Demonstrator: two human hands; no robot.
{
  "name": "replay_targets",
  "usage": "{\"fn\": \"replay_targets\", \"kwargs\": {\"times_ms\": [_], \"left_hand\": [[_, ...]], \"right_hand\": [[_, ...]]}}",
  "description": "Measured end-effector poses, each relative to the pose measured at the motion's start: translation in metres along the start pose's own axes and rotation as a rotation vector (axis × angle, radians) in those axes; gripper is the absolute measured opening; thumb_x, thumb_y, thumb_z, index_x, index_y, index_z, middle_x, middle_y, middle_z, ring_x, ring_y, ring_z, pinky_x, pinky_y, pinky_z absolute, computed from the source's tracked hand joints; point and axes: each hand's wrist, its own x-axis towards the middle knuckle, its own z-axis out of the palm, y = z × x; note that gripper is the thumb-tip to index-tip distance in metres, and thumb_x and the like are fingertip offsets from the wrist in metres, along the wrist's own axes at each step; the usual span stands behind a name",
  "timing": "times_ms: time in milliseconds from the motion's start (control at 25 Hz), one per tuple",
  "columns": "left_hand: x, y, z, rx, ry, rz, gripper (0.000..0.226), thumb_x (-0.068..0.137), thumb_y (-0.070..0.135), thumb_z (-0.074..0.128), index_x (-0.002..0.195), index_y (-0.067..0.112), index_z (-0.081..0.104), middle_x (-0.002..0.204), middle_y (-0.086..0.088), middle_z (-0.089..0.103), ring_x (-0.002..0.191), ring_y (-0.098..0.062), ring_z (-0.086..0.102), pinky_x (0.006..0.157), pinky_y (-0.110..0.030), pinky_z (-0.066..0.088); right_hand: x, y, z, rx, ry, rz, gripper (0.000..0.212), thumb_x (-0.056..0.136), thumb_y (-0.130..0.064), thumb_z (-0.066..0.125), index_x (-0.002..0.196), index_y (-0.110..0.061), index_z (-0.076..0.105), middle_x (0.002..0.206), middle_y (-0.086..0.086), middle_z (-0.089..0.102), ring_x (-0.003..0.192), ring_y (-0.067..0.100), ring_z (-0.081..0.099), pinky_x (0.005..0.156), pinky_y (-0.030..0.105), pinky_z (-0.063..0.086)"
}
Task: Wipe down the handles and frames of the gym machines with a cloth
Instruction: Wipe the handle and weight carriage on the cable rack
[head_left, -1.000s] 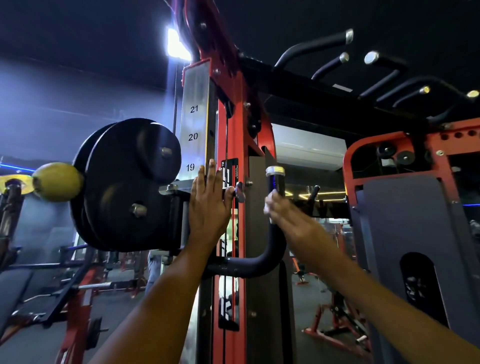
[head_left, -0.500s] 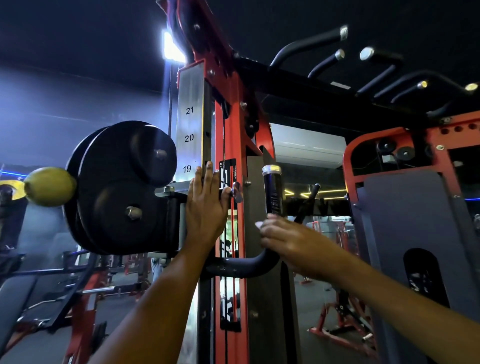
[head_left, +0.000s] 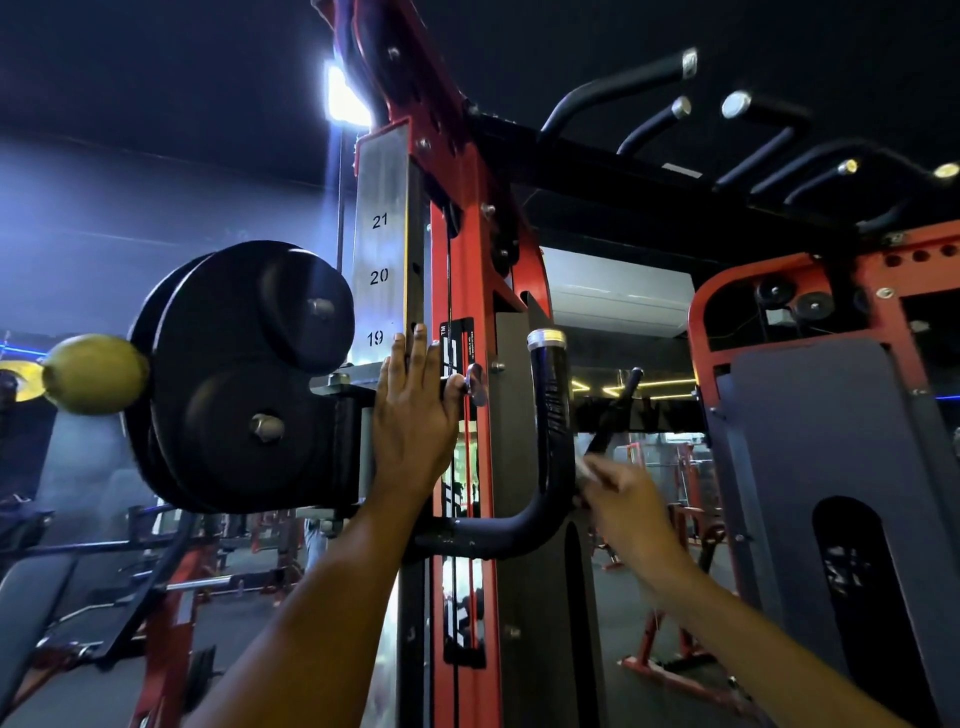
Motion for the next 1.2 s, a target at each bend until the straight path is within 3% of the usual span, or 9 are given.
{"fn": "replay_targets", "kwargs": {"times_ms": [200,440,600,640,720,800,920,1000,1200], "left_hand": [[0.001,-0.001,0.002,0.01,-0.013,-0.002,0.068,0.097,0.051,0.011,0.149,0.012,0.031,0.16,-0.005,0.018,0.147,-0.025,0.011,0.117,-0.04,0.011],[0.0,-0.001,0.001,0.02,-0.009,0.004,0.07,0.096,0.051,0.008,0.15,0.013,0.031,0.159,-0.006,0.018,0.147,-0.024,0.01,0.115,-0.037,0.007],[-0.001,-0.001,0.0,0.006,0.0,0.004,0.069,0.096,0.05,0.01,0.149,0.012,0.031,0.159,-0.006,0.018,0.147,-0.024,0.009,0.115,-0.036,0.005],[-0.001,-0.001,0.001,0.008,0.002,0.008,0.068,0.097,0.05,0.01,0.149,0.012,0.031,0.159,-0.006,0.017,0.147,-0.023,0.009,0.115,-0.036,0.005],[0.0,-0.001,0.001,0.016,0.009,0.022,0.067,0.098,0.049,0.012,0.148,0.011,0.033,0.159,-0.006,0.018,0.147,-0.021,0.007,0.115,-0.035,0.005],[-0.001,-0.003,0.001,0.025,0.01,0.024,0.067,0.098,0.049,0.011,0.149,0.011,0.032,0.159,-0.006,0.018,0.145,-0.015,0.002,0.115,-0.033,0.003],[-0.001,-0.001,0.0,0.016,0.007,0.021,0.069,0.096,0.05,0.008,0.15,0.011,0.029,0.16,-0.006,0.015,0.143,-0.013,-0.001,0.115,-0.033,0.001],[-0.001,-0.001,0.0,0.011,0.004,0.019,0.07,0.096,0.05,0.007,0.15,0.012,0.028,0.16,-0.006,0.015,0.142,-0.012,-0.003,0.115,-0.034,0.002],[-0.002,-0.001,-0.001,-0.007,-0.002,0.021,0.069,0.096,0.05,0.009,0.151,0.012,0.026,0.16,-0.005,0.012,0.143,-0.012,-0.003,0.115,-0.033,0.002]], "right_hand": [[0.069,-0.043,-0.015,0.32,0.044,0.043,0.018,0.093,-0.008,0.051,0.095,-0.019,0.065,0.102,0.01,0.063,0.092,0.02,0.06,0.092,0.037,0.05],[0.011,-0.002,-0.016,0.222,-0.266,0.234,0.022,0.095,-0.009,0.046,0.106,-0.01,0.066,0.109,0.01,0.067,0.097,0.019,0.065,0.078,0.025,0.054],[0.06,-0.038,-0.026,-0.192,0.187,-0.273,0.029,0.094,-0.01,0.051,0.119,-0.019,0.06,0.115,-0.001,0.063,0.088,0.014,0.065,0.061,0.013,0.047],[0.07,-0.048,-0.025,-0.285,0.208,-0.444,0.036,0.093,-0.005,0.051,0.126,-0.017,0.055,0.123,-0.003,0.058,0.094,0.008,0.065,0.068,0.01,0.05],[0.071,-0.036,-0.018,-0.492,0.115,-0.702,0.046,0.092,0.002,0.048,0.134,-0.016,0.043,0.14,0.001,0.043,0.126,0.013,0.049,0.102,0.026,0.045],[0.044,0.012,-0.019,-0.753,0.082,-0.877,0.059,0.087,0.01,0.046,0.139,-0.014,0.033,0.148,0.006,0.031,0.138,0.02,0.03,0.109,0.039,0.036],[-0.005,0.057,-0.039,-1.104,-0.047,-1.14,0.074,0.072,0.008,0.059,0.139,-0.007,0.031,0.148,0.011,0.029,0.142,0.022,0.022,0.117,0.026,0.018],[0.009,0.033,-0.045,-1.086,-0.052,-1.203,0.071,0.071,0.007,0.067,0.136,-0.003,0.037,0.145,0.014,0.037,0.137,0.023,0.032,0.115,0.027,0.025],[0.07,-0.035,-0.022,-1.065,0.138,-1.045,0.065,0.064,0.019,0.067,0.125,0.003,0.053,0.134,0.02,0.05,0.127,0.028,0.044,0.1,0.041,0.037]]}}
